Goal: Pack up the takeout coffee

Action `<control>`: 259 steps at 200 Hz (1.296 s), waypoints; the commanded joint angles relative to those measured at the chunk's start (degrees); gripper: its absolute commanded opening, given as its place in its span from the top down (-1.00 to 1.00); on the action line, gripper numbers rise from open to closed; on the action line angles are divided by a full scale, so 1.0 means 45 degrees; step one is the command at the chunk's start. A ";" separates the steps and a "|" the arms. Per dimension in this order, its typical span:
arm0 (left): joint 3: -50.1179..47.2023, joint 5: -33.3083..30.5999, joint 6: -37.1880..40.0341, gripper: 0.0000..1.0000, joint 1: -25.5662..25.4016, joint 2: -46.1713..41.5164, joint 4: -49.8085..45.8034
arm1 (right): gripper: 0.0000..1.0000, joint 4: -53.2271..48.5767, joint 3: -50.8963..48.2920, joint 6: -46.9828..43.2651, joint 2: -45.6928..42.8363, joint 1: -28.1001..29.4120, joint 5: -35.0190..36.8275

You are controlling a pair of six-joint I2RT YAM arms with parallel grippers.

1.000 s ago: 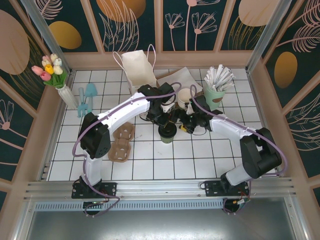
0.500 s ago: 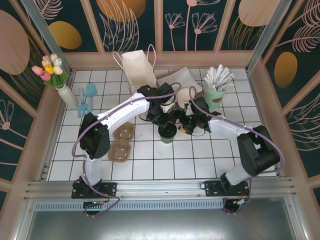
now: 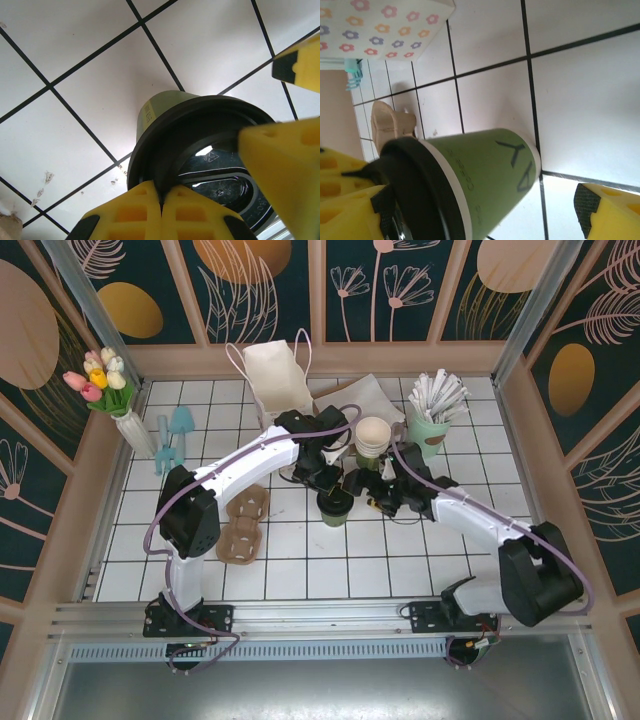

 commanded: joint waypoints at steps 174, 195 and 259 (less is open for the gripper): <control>-0.2440 0.0277 -0.0821 1.00 -0.0095 0.0023 0.1190 | -0.83 -0.2128 -0.1942 -0.0401 -0.0110 0.0026 0.1090; -0.1480 0.0282 -0.1040 1.00 -0.0085 0.0042 0.0909 | -0.83 -0.1329 -0.1090 -0.0209 -0.0820 0.0031 0.0341; -0.0236 0.0082 -0.2048 0.90 -0.0095 0.0119 0.0495 | -0.77 0.0926 -0.0561 0.0104 -0.0938 0.0120 -0.1535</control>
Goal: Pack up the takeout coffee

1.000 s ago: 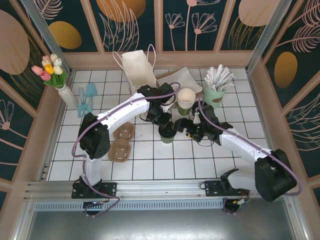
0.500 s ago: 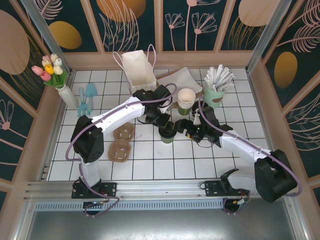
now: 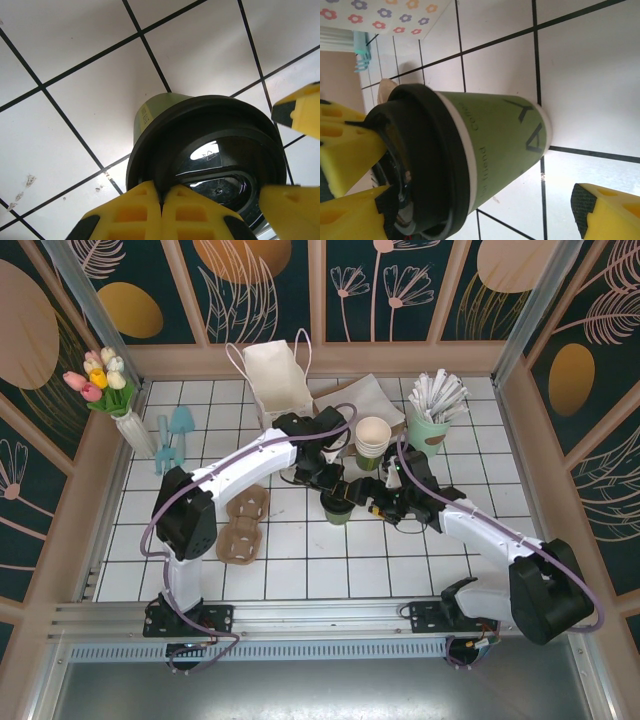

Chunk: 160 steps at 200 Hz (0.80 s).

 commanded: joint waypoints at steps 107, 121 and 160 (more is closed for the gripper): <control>0.0855 0.0747 -0.0522 0.54 -0.0095 0.0100 -0.0184 | -0.50 -0.0622 0.0999 -0.0314 0.1130 0.0529 0.0532; 0.0915 0.0752 -0.0499 0.52 -0.0093 0.0062 -0.0203 | -0.47 -0.0678 0.0947 -0.0304 0.1140 0.0529 0.0627; 0.1032 0.0719 -0.0372 0.47 -0.0072 -0.0031 -0.0302 | -0.42 -0.0949 0.1052 -0.0250 0.1342 0.0529 0.0871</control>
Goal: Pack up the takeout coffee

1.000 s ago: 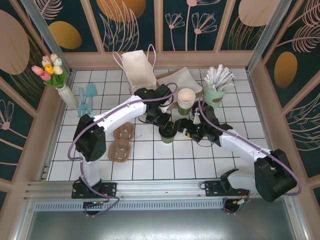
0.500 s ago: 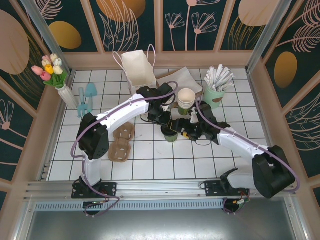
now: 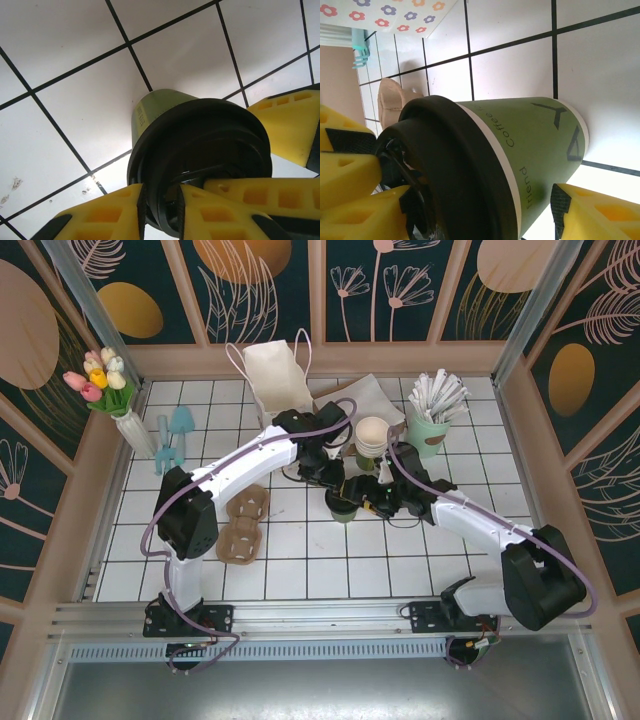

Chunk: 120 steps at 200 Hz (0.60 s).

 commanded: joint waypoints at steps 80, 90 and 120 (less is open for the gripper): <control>-0.3141 -0.1296 -0.2376 -0.29 0.1267 -0.2791 0.3764 | -0.25 -0.1346 0.0155 -0.0126 0.0948 0.0090 0.0929; -0.3783 -0.1446 -0.2702 -0.38 0.1353 -0.3110 0.4343 | -0.24 -0.1463 0.0016 -0.0158 0.1058 0.0087 0.1048; -0.4802 -0.1931 -0.3419 -0.59 0.1438 -0.3671 0.5021 | -0.22 -0.2145 0.0426 -0.0755 0.1103 0.0068 0.1298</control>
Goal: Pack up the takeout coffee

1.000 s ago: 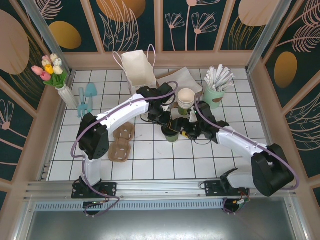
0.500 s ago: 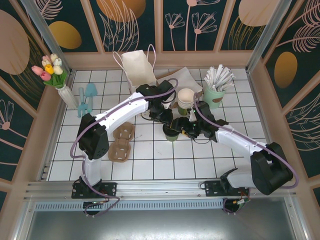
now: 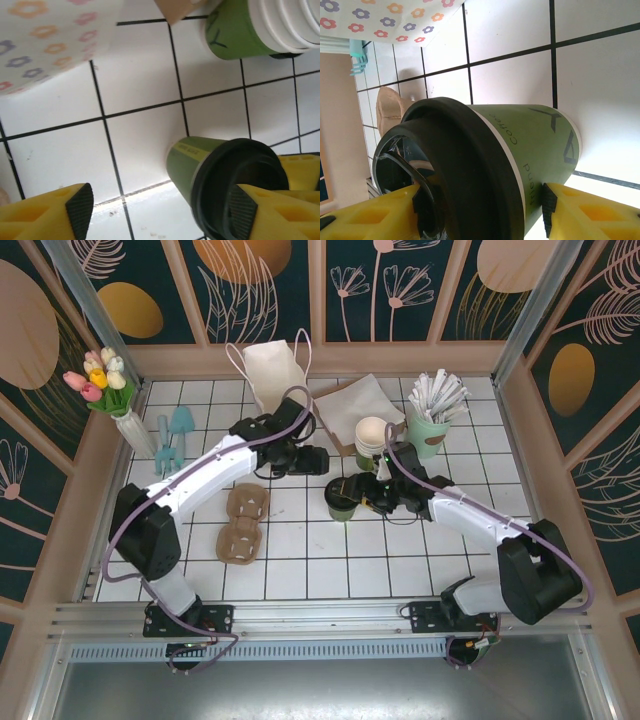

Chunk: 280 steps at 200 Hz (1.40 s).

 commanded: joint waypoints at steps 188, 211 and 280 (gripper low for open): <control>-0.4983 -0.0245 -0.3779 -0.94 0.0473 -0.1165 0.4051 | -0.98 -0.3362 0.3043 -0.1986 0.0488 0.1616 0.3611; -0.4992 0.0019 -0.3837 -0.97 0.0473 -0.0906 0.4321 | -0.98 -0.4035 0.3561 -0.1974 0.1055 0.1857 0.4283; -0.5023 0.0300 -0.3916 -0.97 0.0484 -0.0611 0.4562 | -0.97 -0.4851 0.4310 -0.2017 0.2021 0.2468 0.5015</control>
